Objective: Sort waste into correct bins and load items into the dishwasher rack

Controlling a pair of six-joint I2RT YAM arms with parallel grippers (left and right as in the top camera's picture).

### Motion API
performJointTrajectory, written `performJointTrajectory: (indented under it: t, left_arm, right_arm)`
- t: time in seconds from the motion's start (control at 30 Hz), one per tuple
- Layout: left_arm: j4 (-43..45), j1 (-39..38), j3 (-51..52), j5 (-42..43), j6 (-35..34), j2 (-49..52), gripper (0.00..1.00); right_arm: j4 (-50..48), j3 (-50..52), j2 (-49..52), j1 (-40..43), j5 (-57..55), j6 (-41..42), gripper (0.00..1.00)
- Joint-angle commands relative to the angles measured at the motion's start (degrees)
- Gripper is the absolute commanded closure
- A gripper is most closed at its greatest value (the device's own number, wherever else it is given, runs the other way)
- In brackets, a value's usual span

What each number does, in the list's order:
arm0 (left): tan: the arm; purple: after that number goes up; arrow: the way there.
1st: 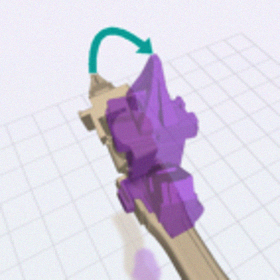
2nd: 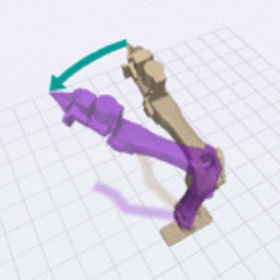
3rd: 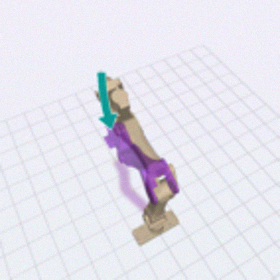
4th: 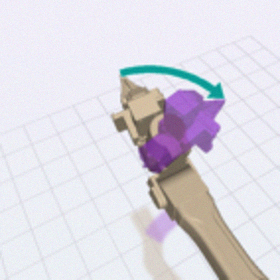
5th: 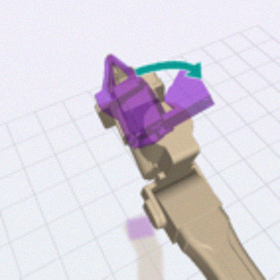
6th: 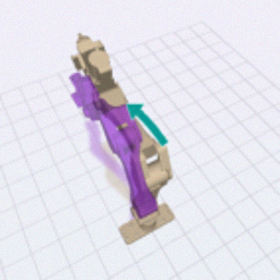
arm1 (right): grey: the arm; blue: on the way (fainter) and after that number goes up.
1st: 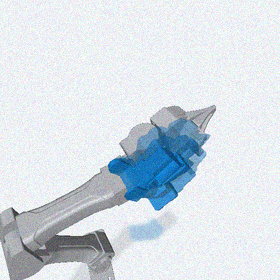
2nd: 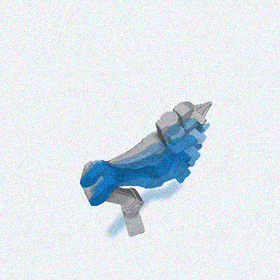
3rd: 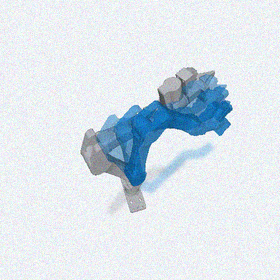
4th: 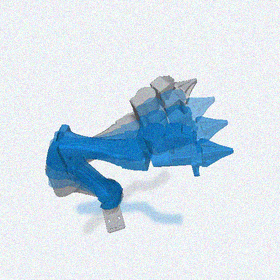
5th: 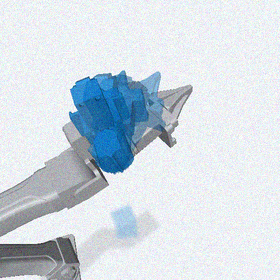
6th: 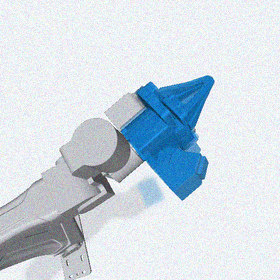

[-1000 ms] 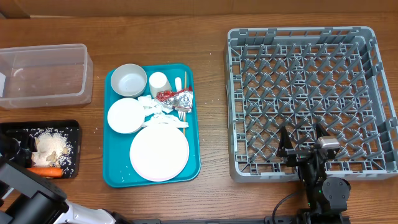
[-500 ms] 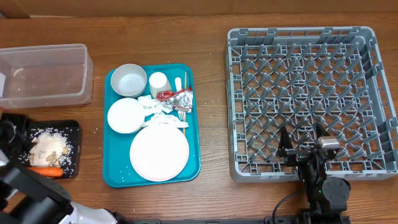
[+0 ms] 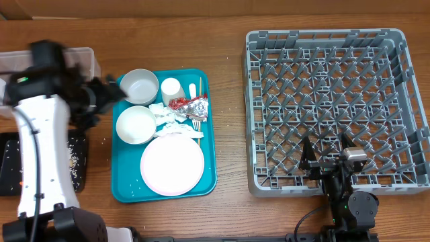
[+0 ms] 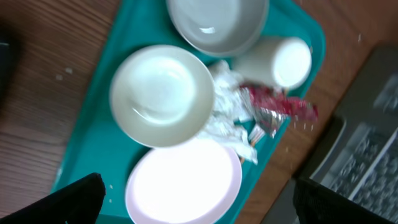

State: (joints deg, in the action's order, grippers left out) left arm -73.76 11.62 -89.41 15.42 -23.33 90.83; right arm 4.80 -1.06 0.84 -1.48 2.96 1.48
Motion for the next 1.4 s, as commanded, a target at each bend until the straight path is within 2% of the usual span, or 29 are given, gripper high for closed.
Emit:
performJointTrajectory:
  t: [0.0, 0.2, 0.3, 0.4, 0.8, 0.9, 1.37]
  left_arm:
    - [-0.7, -6.3, -0.6, -2.6, 1.4, -0.1, 0.01]
    - [-0.8, -16.4, -0.6, -9.3, -2.2, -0.1, 0.00]
    - [-0.8, -19.5, -0.6, -13.8, -3.9, -0.1, 0.00]
    - [-0.8, -21.0, -0.6, -14.4, -4.0, -0.1, 0.00]
    - [-7.2, -21.8, -0.6, -12.7, -4.2, -0.1, 0.00]
    - [-8.5, -21.7, -0.6, -15.0, -6.7, -0.1, 0.00]
    - [-9.0, -22.3, -0.3, -17.5, -8.0, -0.1, 0.00]
  right_arm:
    - [-0.2, 0.6, -0.7, 0.4, -0.3, 0.0, 0.00]
    - [-0.2, 0.6, -0.7, 0.4, -0.3, 0.0, 0.00]
    - [-0.2, 0.6, -0.7, 0.4, -0.3, 0.0, 0.00]
    - [-0.2, 0.6, -0.7, 0.4, -0.3, 0.0, 0.00]
    - [-0.2, 0.6, -0.7, 0.4, -0.3, 0.0, 0.00]
    - [-0.2, 0.6, -0.7, 0.4, -0.3, 0.0, 0.00]
    - [-0.2, 0.6, -0.7, 0.4, -0.3, 0.0, 0.00]
